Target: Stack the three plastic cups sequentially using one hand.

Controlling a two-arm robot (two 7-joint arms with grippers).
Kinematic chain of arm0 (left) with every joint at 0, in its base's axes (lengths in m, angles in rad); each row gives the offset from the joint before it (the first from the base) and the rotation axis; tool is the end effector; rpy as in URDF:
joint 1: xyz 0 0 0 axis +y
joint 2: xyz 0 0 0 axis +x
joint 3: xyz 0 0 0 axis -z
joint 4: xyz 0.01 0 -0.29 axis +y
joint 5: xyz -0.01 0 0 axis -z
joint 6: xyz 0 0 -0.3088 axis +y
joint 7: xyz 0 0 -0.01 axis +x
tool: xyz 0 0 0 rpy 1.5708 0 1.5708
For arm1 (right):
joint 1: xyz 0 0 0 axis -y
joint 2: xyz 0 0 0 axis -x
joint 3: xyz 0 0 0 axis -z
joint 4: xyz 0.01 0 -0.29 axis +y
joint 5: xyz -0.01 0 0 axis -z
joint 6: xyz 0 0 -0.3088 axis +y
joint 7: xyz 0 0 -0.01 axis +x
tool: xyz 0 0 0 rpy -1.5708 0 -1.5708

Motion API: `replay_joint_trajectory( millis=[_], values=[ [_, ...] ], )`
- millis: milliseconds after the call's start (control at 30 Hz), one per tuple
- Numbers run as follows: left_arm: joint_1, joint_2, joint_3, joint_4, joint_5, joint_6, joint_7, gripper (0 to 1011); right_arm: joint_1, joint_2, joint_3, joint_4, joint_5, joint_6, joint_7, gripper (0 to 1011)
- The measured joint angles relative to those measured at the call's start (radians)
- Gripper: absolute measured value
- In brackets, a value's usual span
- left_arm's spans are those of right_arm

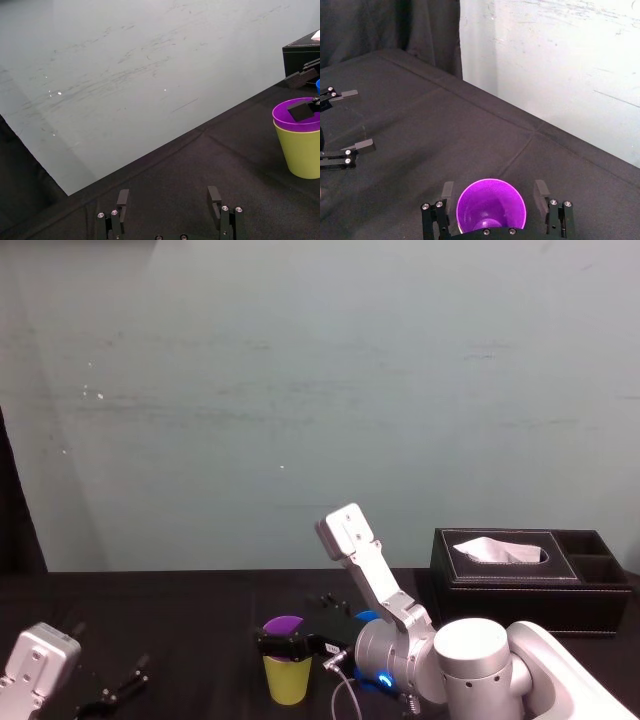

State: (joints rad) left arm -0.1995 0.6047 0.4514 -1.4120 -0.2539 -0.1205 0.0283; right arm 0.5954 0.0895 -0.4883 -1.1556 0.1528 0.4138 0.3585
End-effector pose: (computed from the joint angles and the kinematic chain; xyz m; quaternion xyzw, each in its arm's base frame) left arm 0.3581 0.0827 -0.3023 0.1415 -0.1325 0.5799 0.7913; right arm 0.4634 0.1000 -0.2196 -0.1777 0.0472 -0.4074 0.8946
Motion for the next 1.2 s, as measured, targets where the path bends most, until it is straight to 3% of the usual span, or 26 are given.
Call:
replay_joint_trajectory(
  millis=[200,433,833,967,1200],
  values=[
    [0.0,0.0,0.0,0.0,0.0,0.0,0.0,1000,-0.016,0.005,0.013,-0.019,-0.001,-0.012,-0.015,1003],
    [0.0,0.0,0.0,0.0,0.0,0.0,0.0,1000,-0.062,0.018,0.049,-0.085,0.013,-0.038,-0.039,1003],
    [0.0,0.0,0.0,0.0,0.0,0.0,0.0,1000,-0.199,0.085,0.108,-0.292,0.046,-0.067,-0.07,1003],
    [0.0,0.0,0.0,0.0,0.0,0.0,0.0,1000,-0.245,0.12,0.123,-0.364,0.046,-0.038,-0.083,1003],
    [0.0,0.0,0.0,0.0,0.0,0.0,0.0,1000,-0.3,0.161,0.139,-0.428,0.032,0.039,-0.1,1003]
  ],
)
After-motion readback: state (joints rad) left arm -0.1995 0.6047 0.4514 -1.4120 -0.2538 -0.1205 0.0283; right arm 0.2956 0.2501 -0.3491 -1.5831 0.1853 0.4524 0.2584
